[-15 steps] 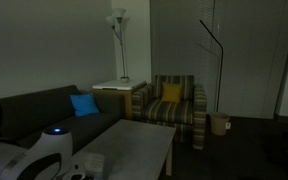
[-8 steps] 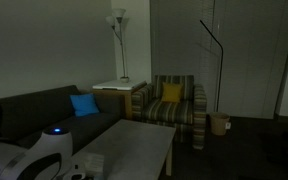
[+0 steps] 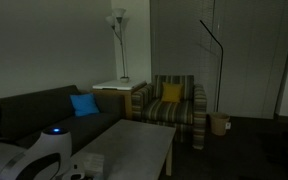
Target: Move the blue cup off of the white plate and place it on the table
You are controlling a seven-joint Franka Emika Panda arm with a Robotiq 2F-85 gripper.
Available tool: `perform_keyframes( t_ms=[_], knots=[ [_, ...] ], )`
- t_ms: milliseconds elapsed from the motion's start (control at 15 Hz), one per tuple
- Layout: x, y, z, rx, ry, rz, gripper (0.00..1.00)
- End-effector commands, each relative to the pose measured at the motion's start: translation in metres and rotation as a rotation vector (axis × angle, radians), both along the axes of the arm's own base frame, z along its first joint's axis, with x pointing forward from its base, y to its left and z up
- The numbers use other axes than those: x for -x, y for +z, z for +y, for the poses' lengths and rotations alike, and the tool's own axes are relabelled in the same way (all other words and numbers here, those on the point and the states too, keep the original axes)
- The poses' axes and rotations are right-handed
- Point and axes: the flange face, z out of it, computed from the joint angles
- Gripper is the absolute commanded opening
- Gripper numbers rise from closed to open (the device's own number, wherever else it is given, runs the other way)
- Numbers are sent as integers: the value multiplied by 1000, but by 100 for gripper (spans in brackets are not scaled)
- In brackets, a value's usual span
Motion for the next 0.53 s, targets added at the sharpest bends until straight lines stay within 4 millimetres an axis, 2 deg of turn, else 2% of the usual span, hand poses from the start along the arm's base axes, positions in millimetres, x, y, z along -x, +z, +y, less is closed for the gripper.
perform_keyframes(
  t_ms=[0,467],
  knots=[
    [1,0,2,-6,21,21,3],
    [-1,6,20,54,63,59,3]
  ],
)
